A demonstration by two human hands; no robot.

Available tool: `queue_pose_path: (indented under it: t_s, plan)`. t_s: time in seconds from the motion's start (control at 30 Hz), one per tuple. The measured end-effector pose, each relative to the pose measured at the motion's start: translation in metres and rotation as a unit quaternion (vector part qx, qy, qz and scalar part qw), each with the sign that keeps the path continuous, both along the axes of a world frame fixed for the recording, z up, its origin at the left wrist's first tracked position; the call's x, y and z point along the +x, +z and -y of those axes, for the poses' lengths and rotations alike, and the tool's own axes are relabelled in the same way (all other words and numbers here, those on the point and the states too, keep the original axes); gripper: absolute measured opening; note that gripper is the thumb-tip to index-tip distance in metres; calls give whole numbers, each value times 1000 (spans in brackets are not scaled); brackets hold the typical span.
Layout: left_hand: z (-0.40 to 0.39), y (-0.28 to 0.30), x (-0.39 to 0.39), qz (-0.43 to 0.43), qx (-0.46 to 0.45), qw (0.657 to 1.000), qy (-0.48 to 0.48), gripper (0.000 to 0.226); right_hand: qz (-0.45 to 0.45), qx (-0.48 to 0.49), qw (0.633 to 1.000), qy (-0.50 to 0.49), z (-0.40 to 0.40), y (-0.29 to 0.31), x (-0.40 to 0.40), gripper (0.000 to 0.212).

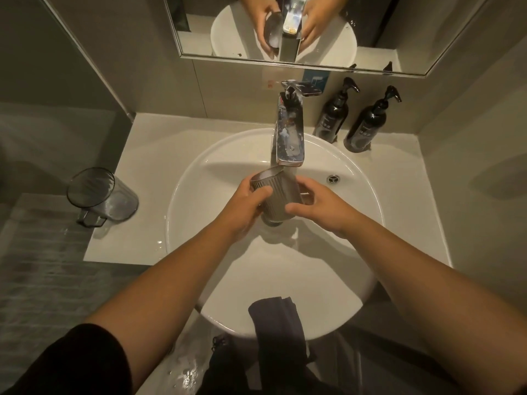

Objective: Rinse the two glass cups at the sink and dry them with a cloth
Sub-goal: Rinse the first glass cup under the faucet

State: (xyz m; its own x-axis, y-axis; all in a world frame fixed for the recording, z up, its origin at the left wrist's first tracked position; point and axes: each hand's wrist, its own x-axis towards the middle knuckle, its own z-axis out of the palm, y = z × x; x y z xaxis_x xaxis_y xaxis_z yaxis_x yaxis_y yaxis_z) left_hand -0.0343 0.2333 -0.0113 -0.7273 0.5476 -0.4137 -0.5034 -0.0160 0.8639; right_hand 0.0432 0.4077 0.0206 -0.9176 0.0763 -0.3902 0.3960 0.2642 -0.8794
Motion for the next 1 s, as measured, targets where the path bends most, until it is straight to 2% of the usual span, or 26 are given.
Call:
queue_pose_path:
  t_s: [0.1, 0.23, 0.3, 0.43, 0.5, 0.67, 0.9, 1.0]
  plan:
    - [0, -2, 0, 20, 7, 1000, -8, 49, -1, 6, 1000, -18, 5, -4, 3, 79]
    - [-1, -6, 2, 35, 7, 999, 0, 51, -6, 19, 999, -37, 10, -11, 6, 66]
    - [-1, -7, 2, 39, -5, 999, -2, 43, -1, 20, 999, -40, 12, -13, 8, 66]
    - [-3, -10, 3, 26, -38, 999, -9, 31, 10, 10, 998, -55, 19, -20, 12, 80]
    - [-6, -8, 6, 26, -43, 999, -13, 30, 10, 0, 997, -73, 21, -22, 12, 77]
    - [-12, -7, 11, 33, -66, 997, -30, 39, 34, -49, 991, -121, 22, -24, 12, 60]
    - [-20, -1, 10, -35, -238, 970, -43, 64, 89, -59, 984, -145, 23, -28, 0, 58]
    - [-23, 3, 10, 10, -260, 964, -52, 71, 88, -31, 986, -141, 26, -27, -4, 36]
